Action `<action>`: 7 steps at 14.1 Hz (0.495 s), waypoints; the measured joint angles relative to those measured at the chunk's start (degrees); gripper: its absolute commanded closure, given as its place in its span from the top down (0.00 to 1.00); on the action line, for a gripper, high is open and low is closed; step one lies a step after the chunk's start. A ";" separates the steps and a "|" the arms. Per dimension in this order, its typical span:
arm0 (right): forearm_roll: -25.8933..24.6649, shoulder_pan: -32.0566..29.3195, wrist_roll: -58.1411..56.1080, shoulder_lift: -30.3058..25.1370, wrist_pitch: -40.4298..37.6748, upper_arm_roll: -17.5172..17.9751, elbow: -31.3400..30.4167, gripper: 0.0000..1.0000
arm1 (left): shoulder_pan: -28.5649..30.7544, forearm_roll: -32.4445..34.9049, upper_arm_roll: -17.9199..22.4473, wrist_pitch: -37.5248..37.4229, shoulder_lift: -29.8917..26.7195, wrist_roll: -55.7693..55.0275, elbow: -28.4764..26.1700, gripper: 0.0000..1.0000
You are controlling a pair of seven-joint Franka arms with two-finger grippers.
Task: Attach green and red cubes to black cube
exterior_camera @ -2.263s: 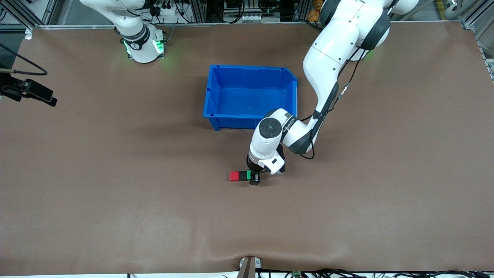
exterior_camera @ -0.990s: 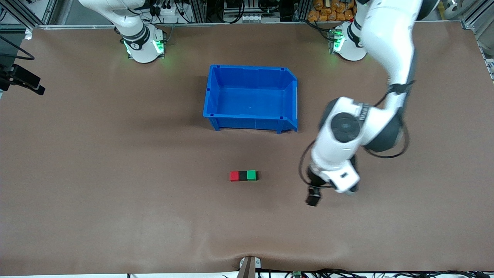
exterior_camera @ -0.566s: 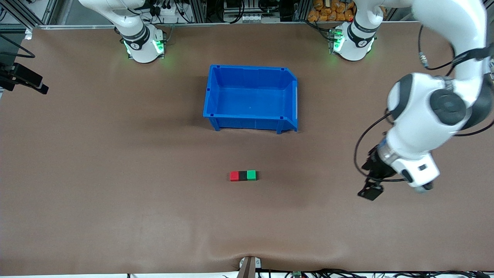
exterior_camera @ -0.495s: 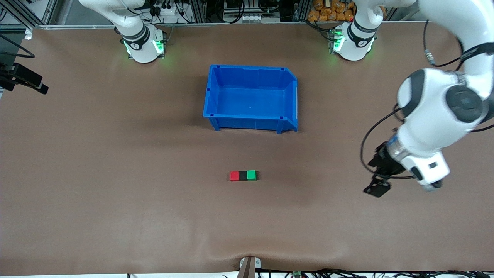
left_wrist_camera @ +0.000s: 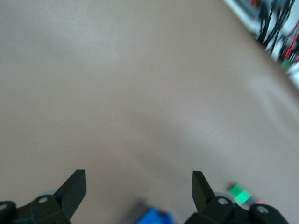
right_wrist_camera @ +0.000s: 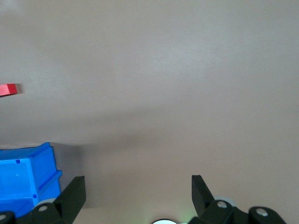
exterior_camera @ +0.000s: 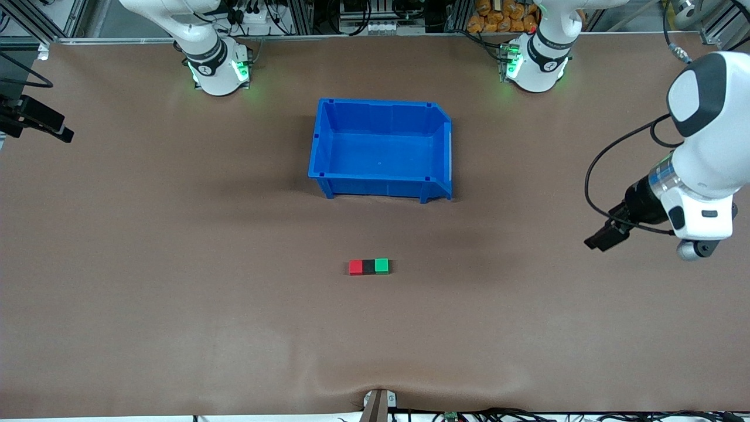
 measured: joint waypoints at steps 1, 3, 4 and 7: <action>0.00 0.00 0.00 0.00 -0.03 0.00 0.00 1.00 | 0.48 0.00 0.02 -2.44 -0.75 5.85 -0.20 1.00; 0.00 0.00 0.00 0.00 -0.07 0.00 0.00 1.00 | 1.24 0.59 0.18 -6.14 -1.79 17.00 -0.17 1.00; 0.00 0.00 0.00 0.00 -0.12 -0.01 0.00 1.00 | 1.39 2.10 0.24 -7.38 -2.05 21.99 0.03 1.00; 0.00 -0.01 0.00 0.01 -0.28 -0.04 -0.01 1.00 | 1.14 6.13 -0.24 -11.65 -2.33 32.60 1.99 1.00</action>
